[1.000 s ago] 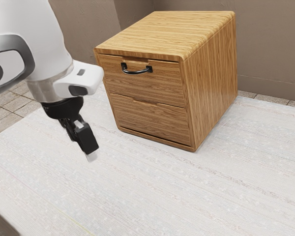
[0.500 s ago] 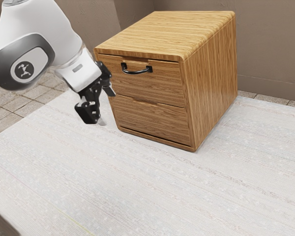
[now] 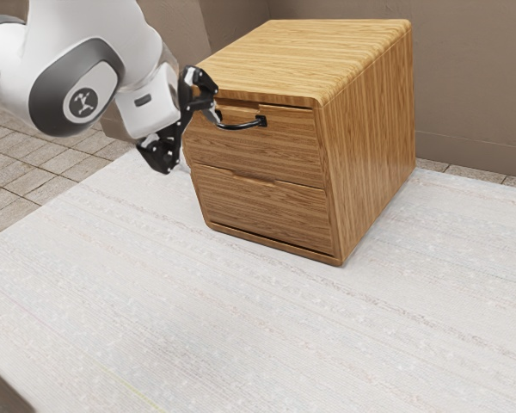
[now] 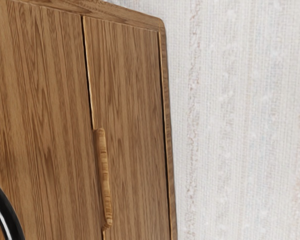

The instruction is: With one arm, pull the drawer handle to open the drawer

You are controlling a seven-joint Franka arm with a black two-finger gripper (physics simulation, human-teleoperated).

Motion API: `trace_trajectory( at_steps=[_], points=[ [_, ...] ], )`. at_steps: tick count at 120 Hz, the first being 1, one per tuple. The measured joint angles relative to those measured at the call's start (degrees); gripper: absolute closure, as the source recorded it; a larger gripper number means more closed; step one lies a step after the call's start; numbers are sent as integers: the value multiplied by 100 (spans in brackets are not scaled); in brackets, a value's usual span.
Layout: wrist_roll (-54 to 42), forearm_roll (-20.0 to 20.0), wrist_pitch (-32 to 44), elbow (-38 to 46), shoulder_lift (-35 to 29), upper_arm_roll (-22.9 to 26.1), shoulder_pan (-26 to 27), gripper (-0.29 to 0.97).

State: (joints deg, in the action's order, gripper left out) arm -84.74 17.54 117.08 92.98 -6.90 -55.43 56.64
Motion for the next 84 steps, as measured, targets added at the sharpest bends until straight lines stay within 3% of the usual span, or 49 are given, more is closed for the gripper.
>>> trace_trajectory(
  at_steps=[29,84],
  points=[
    [-490,-1148,823,67,228,-5,-413,0],
    [-894,-1787,1161,14,866,20,-824,0]
  ],
)
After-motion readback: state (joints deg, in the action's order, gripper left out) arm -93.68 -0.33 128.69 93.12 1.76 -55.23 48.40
